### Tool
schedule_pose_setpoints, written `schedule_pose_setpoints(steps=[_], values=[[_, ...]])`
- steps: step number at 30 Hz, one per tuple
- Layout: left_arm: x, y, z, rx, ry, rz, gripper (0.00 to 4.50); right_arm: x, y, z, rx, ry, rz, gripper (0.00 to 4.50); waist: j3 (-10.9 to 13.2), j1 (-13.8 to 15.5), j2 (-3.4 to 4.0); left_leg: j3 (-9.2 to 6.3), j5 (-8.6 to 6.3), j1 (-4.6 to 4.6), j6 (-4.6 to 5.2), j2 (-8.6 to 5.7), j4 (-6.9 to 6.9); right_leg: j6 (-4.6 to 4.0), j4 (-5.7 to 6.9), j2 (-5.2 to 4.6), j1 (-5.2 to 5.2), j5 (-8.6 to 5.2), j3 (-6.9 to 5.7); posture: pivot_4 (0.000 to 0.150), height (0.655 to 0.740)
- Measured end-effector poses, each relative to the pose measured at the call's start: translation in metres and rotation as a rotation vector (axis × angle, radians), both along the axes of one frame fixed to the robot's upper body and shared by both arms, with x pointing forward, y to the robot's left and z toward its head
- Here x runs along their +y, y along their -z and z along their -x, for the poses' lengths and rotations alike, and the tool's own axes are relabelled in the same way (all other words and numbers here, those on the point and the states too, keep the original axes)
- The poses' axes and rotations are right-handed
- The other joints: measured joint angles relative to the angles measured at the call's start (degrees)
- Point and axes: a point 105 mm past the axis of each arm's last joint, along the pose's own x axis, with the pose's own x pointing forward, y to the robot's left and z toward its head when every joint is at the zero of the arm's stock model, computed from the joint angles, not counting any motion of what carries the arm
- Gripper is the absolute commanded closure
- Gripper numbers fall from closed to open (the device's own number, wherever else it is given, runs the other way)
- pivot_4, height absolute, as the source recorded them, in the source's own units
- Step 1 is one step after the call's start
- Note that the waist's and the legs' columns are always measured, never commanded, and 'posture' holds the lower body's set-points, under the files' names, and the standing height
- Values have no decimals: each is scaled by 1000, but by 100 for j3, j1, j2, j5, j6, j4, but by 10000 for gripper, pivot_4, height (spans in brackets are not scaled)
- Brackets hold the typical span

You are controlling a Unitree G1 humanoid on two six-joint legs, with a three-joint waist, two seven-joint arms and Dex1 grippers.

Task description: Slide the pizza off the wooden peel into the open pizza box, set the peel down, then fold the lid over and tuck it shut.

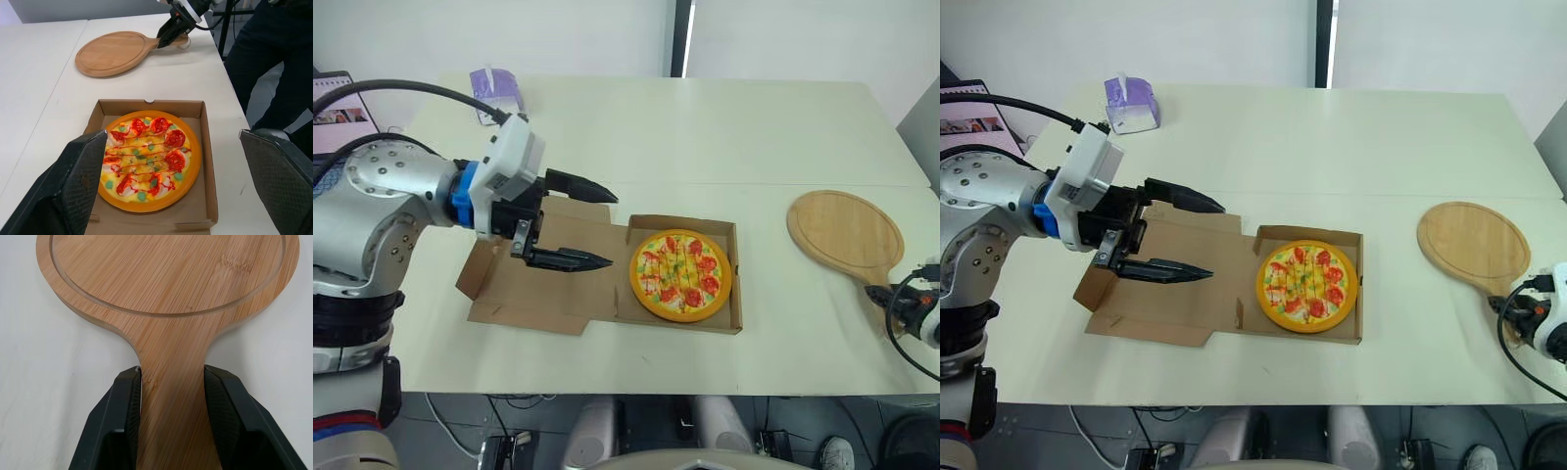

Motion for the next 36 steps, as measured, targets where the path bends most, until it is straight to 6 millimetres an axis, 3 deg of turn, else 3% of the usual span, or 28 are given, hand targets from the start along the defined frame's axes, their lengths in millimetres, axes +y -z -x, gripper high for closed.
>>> schedule_pose_setpoints(steps=[3, 6, 9, 11, 12, 15, 20, 22, 25, 30, 33, 36], values=[[0, 1, -2, 13, -1, 3, 0, 6, 7, 9, 38, 9, -7, 28892, 0, 9, 0, -3, 1, -2, -2, -1, 1, 0, -2, 0, 1, 0, -3, 1500, 7400], [0, 2, -2, 12, 0, 1, 0, 4, 11, 13, 52, 15, -3, 19075, -1, 11, 0, -1, 1, -1, -2, -7, 4, 4, -3, 0, 2, 2, -1, 1500, 7400], [0, 2, -2, 11, -2, 1, 0, -1, 0, 5, 10, 12, 31, 8785, -1, 7, 1, 0, 0, 3, 0, -7, 5, 5, -5, 1, 7, 2, 0, 1500, 7400], [0, 2, -3, 10, -12, 2, 0, -2, -26, -11, -66, -13, 83, 1813, -1, -9, 1, 6, 0, 6, 0, -6, 6, 5, -4, 5, 7, 2, 4, 1500, 7400], [0, 2, -3, 9, -16, 3, 0, -1, -42, -21, -117, -35, 118, 391, -1, -30, 1, 10, 0, 7, 0, -3, 4, 5, -5, 5, 8, 2, 6, 1500, 7400], [3, 2, -6, 12, -62, 22, 0, 11, -78, -44, -225, -129, 203, 391, -1, -30, -1, -5, 1, 9, -2, 7, 3, 3, -5, 7, 8, 2, -5, 1500, 7400], [21, 1, -20, 25, -264, 104, 0, 77, -96, -84, -344, -452, 203, 391, 0, -72, -2, -2, 2, 8, -4, 4, 4, 3, -4, -2, 7, 3, -1, 1500, 7400], [37, 11, -23, 46, -423, 153, 0, 119, -112, -100, -451, -614, 169, 391, 0, -123, -1, -2, 3, 10, -6, 5, 2, 3, -6, -5, 7, 3, 2, 1500, 7400], [49, 32, -14, 142, -576, 213, 0, 166, -120, -107, -526, -805, 139, 391, 4, -131, -10, -11, 11, -10, -23, 7, 2, 2, -7, -10, -12, 3, -7, 1500, 7400], [67, 33, 7, 194, -763, 397, 0, 229, -117, -101, -548, -1075, 48, 391, 7, -20, -16, -11, 11, -16, -25, -3, 5, 5, -10, -31, -19, 7, -9, 1500, 7400], [84, 62, 28, 338, -931, 527, 0, 262, -123, -92, -554, -1243, -12, 391, 5, -13, -15, -11, 11, -13, -26, -6, 4, 4, -12, -37, -19, 7, -11, 1500, 7400], [93, 114, 72, 603, -1158, 679, 0, 295, -134, -79, -573, -1408, -31, 391, -3, -78, -37, -8, 5, -14, -29, -2, 1, 1, -11, -40, -27, 7, -13, 1500, 7400]])
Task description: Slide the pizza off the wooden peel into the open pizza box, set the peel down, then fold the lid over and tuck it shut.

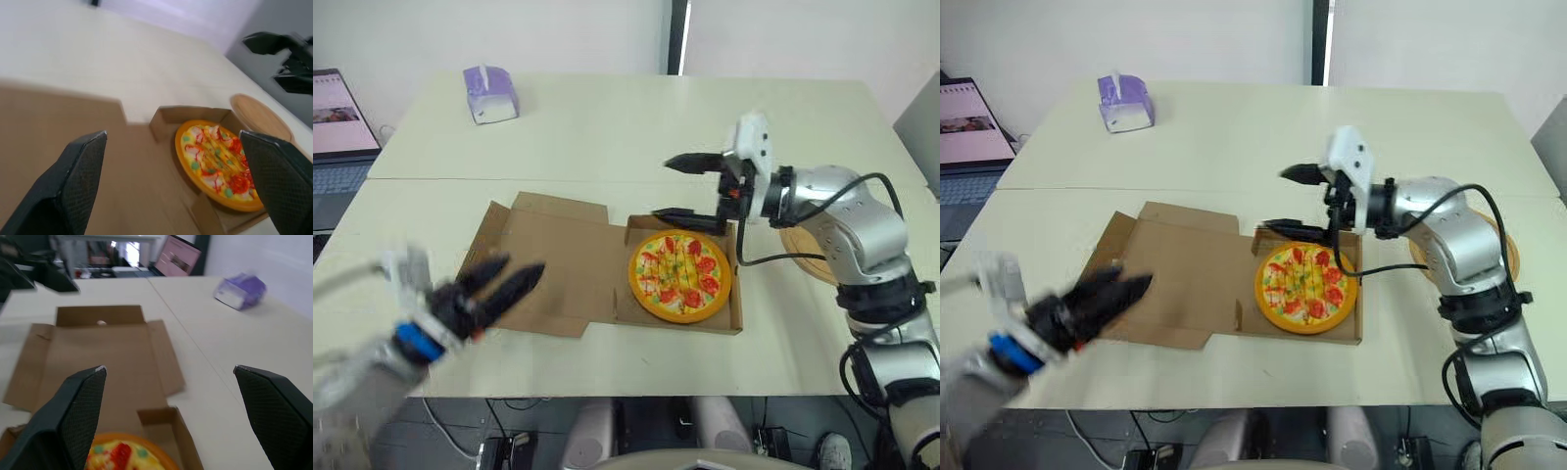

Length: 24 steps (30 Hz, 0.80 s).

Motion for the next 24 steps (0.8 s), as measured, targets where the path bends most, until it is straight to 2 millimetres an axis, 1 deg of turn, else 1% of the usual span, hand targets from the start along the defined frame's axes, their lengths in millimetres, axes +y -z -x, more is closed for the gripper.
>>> schedule_pose_setpoints(steps=[1, 3, 5, 6, 8, 9, 14, 18, 21, 24], values=[[-1, 9, 13, 46, -54, 61, 0, 5, -2, 2, -8, -24, -5, 391, -4, 33, -7, -2, 0, 3, -1, -1, 2, -2, 1, -1, 6, -1, -3, 1500, 7400], [-3, 10, 29, 59, -131, 131, 0, 16, -1, 7, -4, -66, -7, 391, -8, 130, -13, -13, 0, 11, -1, -4, 4, -5, -2, -5, 25, 0, -9, 1500, 7400], [-2, 10, 40, 68, -194, 186, 0, 23, 3, 11, 6, -103, -2, 391, -6, 222, -8, -19, -10, 23, 19, -12, 4, -7, -12, -7, 46, -1, -12, 1500, 7400], [-1, 12, 46, 74, -230, 218, 0, 25, 4, 13, 9, -116, 2, 391, -8, 221, -10, -13, -11, 30, 22, -12, 6, -9, -15, -7, 51, -2, -10, 1500, 7400], [0, 26, 59, 128, -316, 291, 0, 28, 5, 16, 12, -138, 9, 391, -8, 203, -10, 0, -14, 63, 26, -12, 4, -38, -17, -6, 80, -23, -6, 1500, 7400], [2, 30, 61, 138, -345, 312, 0, 30, 5, 18, 12, -148, 8, 391, -8, 204, -10, -3, -14, 73, 27, -11, 1, -41, -15, -2, 86, -26, -8, 1500, 7400], [11, 49, 50, 142, -398, 323, 0, 45, 7, 31, 11, -208, 16, 391, -8, 166, -10, -6, -14, 91, 27, 9, -1, -30, -3, 34, 96, -20, -5, 1500, 7400], [23, 47, 29, 94, -414, 318, 0, 48, 5, 36, 8, -210, 16, 391, -10, 132, -7, -8, -13, 91, 26, 12, -5, -28, -4, 33, 94, -17, -4, 1500, 7400], [30, 53, 24, 117, -423, 306, 0, 49, 5, 36, 11, -200, 18, 391, -9, 97, 7, -7, -13, 90, 26, 10, -18, -28, -3, 30, 83, -17, -4, 1500, 7400], [29, 56, 15, 123, -405, 312, 0, 49, 5, 37, 13, -189, 20, 391, -9, 96, 8, -11, -13, 90, 24, 10, -37, -30, -6, 29, 77, -17, -7, 1500, 7400]])
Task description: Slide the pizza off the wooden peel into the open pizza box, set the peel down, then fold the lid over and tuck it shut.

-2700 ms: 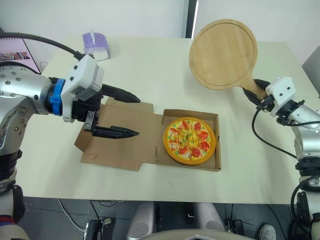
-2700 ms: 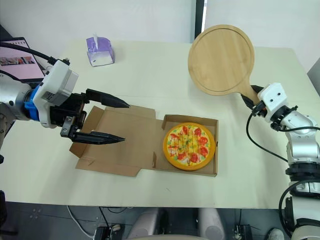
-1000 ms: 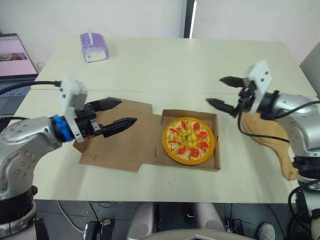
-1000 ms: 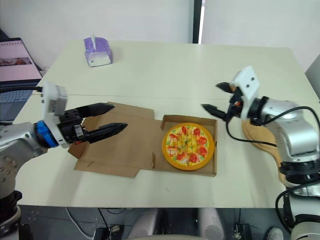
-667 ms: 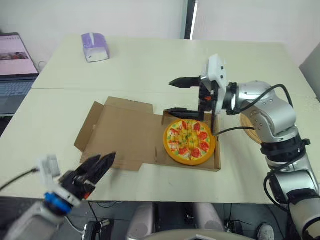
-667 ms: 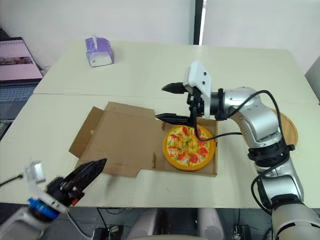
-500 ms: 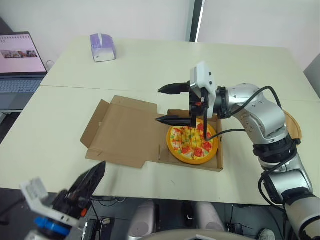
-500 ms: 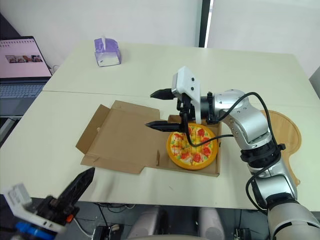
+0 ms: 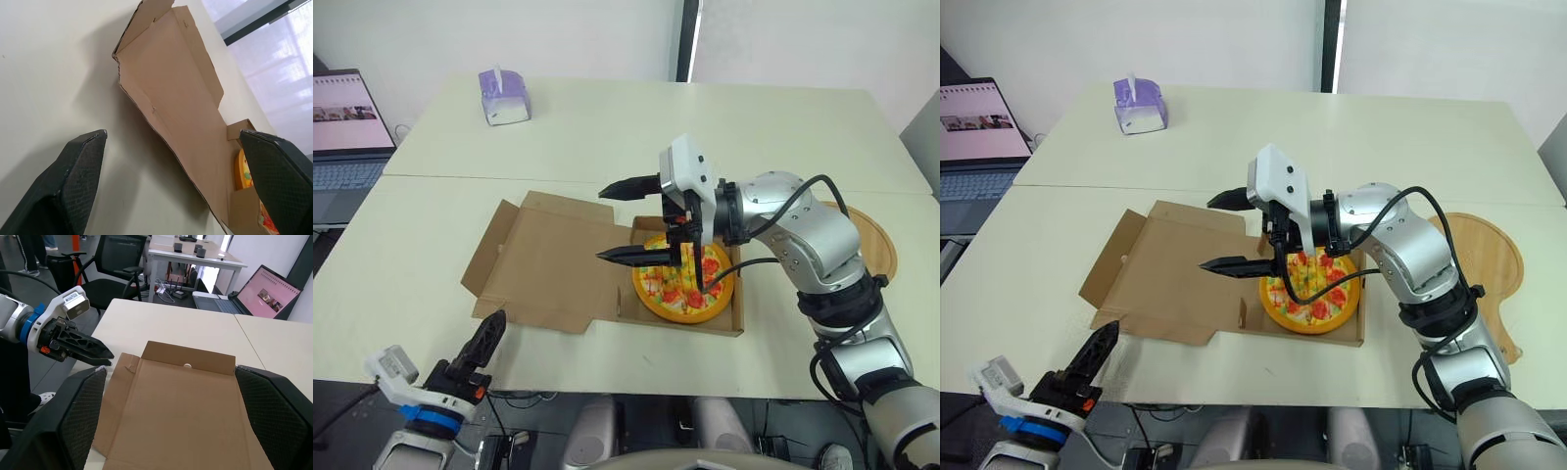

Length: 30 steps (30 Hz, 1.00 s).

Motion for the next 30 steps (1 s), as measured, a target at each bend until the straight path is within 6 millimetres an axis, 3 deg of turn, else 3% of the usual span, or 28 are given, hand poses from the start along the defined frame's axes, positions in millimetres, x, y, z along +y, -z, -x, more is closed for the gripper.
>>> schedule_pose_setpoints(steps=[8, 19, 22, 30], values=[[8, -10, -18, -65, -42, 68, 0, -5, -2, 0, 0, 33, 7, 391, -3, -14, -5, 5, 1, 3, -3, -3, -25, -4, -11, -11, -4, -3, 0, 1500, 7400], [19, -1, -9, -20, -73, 70, 0, -9, -2, 0, -2, 45, 12, 391, -3, -20, -7, 6, 1, 7, -2, -4, -26, -3, -10, -11, -2, -4, -1, 1500, 7400], [19, 1, -9, -18, -69, 74, 5537, -9, -2, 0, -2, 45, 12, 0, -3, -23, -7, 6, 1, 6, -2, -4, -26, -3, -10, -12, -2, -4, -1, 1500, 7400], [19, 5, -10, 8, -40, 65, 31108, -9, -3, 0, -2, 46, 11, 0, -2, -24, -7, 4, 1, 6, -2, -4, -26, -3, -10, -12, -2, -4, -2, 1500, 7400]])
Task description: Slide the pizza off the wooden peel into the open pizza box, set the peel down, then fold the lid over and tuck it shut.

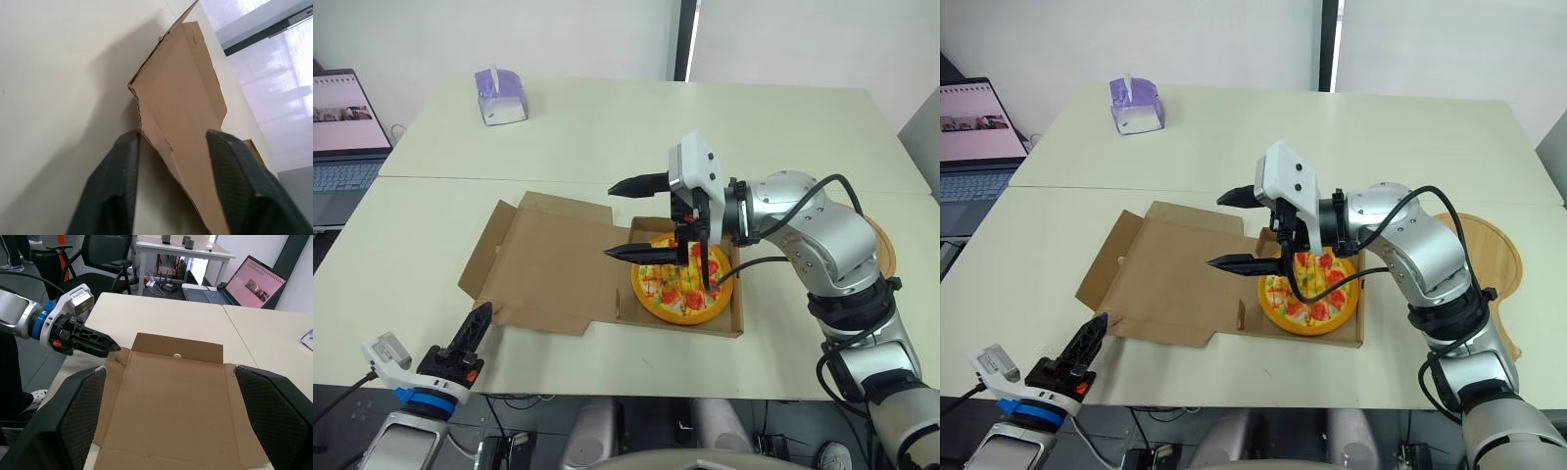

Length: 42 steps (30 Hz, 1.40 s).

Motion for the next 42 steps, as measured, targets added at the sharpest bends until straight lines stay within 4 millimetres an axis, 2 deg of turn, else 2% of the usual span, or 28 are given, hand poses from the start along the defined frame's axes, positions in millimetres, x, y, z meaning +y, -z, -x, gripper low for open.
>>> schedule_pose_setpoints(steps=[4, 16, 19, 22, 32, 35, 38, 42], values=[[1, 1, -1, 6, 3, -1, 44797, 0, 0, -1, -2, 7, -2, 0, 0, 0, 0, -1, 0, 0, 0, 0, 0, 0, 0, 0, 0, 0, 0, 1500, 7400], [-1, 1, -9, 4, 24, -13, 44797, -2, -2, -2, -6, 17, -9, 0, 1, 9, 0, -2, 0, -1, 0, 0, -1, 0, -2, -2, 0, 0, 0, 1500, 7400], [-1, 1, -9, 2, 33, -37, 38632, -2, -2, -2, -6, 17, -9, 0, 1, 9, 0, -2, 0, -1, 0, 0, -2, 0, -3, -2, 0, 0, 0, 1500, 7400], [-2, 1, -12, -1, 41, -49, 29286, -2, -2, -2, -7, 17, -10, 0, 1, 8, 0, -2, 0, -1, 0, 0, -2, 0, -3, -2, 0, 0, 0, 1500, 7400], [-1, 5, -18, 12, 51, -43, 29286, -2, -2, -2, -8, 19, -10, 0, 2, 3, 0, -3, 0, -1, 0, 0, -7, 0, -5, -2, -2, 0, -1, 1500, 7400], [-2, 4, -20, 5, 56, -41, 35105, -2, -2, -2, -8, 20, -10, 0, 2, 4, 0, -3, 0, -1, 0, 0, -7, 0, -5, -2, -2, 0, -1, 1500, 7400], [-3, 4, -19, 6, 62, -40, 44581, -3, -2, -3, -9, 24, -8, 0, 3, 3, 0, -3, 0, -1, 0, 1, -8, 0, -7, -3, -2, 0, -1, 1500, 7400], [-3, 6, -19, 12, 68, -38, 44896, -3, -2, -4, -11, 29, -6, 0, 3, 4, 0, -4, 0, -2, 0, 0, -10, 0, -8, -4, -2, 0, -2, 1500, 7400]])
